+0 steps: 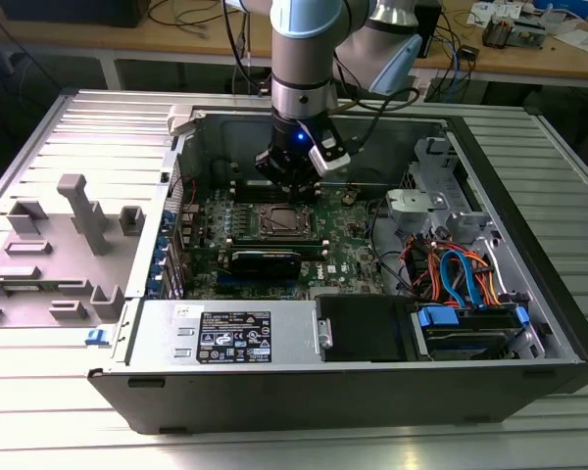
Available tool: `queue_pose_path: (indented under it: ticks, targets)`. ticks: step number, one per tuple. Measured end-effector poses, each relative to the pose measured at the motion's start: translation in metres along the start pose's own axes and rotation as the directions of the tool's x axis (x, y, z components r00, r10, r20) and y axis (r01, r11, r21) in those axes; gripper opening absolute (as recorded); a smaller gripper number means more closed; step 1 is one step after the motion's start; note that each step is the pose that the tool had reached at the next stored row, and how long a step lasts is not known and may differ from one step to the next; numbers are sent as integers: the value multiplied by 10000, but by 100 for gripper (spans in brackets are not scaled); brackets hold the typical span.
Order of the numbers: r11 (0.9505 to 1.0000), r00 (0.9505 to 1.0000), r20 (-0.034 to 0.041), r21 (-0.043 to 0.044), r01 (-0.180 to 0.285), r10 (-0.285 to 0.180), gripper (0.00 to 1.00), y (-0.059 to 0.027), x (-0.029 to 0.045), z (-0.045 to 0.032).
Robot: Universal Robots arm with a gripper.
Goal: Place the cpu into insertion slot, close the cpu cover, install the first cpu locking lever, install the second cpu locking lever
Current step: 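Install the first cpu locking lever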
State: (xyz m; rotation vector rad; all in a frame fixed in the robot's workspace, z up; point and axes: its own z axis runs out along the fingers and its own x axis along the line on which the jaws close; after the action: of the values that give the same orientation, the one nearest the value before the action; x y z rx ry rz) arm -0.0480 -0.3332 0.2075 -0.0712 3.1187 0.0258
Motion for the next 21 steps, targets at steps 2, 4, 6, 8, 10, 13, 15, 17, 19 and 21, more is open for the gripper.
queue_pose_path:
  ticks: [2,4,6,8,10,13,15,17,19,21]
  targets:
    - [10000,10000,-1,0,0,0,11,0,0,0]
    - [10000,10000,-3,3,0,0,11,-1,0,2]
    - [10000,10000,-2,1,1,-1,11,-5,0,7]
    - [10000,10000,-3,0,1,-1,11,-15,-1,14]
    - [10000,10000,-6,2,1,-1,11,-31,-1,21]
    - [10000,10000,-3,1,-1,1,11,-44,0,33]
    - [10000,10000,-5,-3,0,0,11,-44,0,43]
    - [10000,10000,-4,-3,0,0,11,-44,0,43]
    - [10000,10000,-1,-48,1,-1,11,-44,-1,45]
    - [10000,10000,0,-58,2,-2,11,-43,-1,45]
